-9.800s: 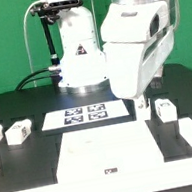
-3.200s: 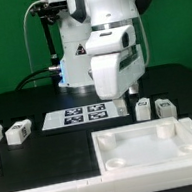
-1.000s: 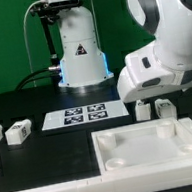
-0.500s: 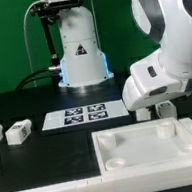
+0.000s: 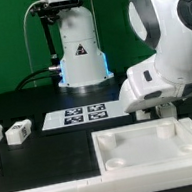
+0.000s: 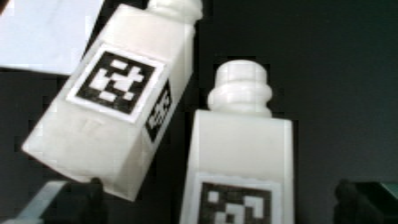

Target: Assemble one leg

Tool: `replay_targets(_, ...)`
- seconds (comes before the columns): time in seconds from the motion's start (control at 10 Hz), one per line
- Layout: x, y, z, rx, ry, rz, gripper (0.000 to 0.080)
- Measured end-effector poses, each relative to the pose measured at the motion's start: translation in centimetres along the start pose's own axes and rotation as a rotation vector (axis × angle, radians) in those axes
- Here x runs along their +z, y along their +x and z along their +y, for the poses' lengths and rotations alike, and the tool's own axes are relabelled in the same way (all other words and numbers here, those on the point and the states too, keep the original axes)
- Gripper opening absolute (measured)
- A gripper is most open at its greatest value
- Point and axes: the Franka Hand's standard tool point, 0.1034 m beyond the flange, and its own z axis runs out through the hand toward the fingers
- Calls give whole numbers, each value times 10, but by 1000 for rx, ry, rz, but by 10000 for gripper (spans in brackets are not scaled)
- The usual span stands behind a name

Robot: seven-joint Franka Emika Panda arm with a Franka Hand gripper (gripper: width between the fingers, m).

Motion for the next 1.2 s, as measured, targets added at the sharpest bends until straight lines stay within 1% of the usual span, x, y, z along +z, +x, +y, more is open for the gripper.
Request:
replay_targets(0.1,1,0,-1,7,-2,-2,522)
replay_targets(0.2,3,0,-1,7,-2,-5,522)
replay_targets(0.3,5,0,-1,7,-2,-8,384)
replay_targets(0.4,5,0,-1,7,-2,-9,286)
replay_targets(1.2,5,0,-1,5,-2,-8,288)
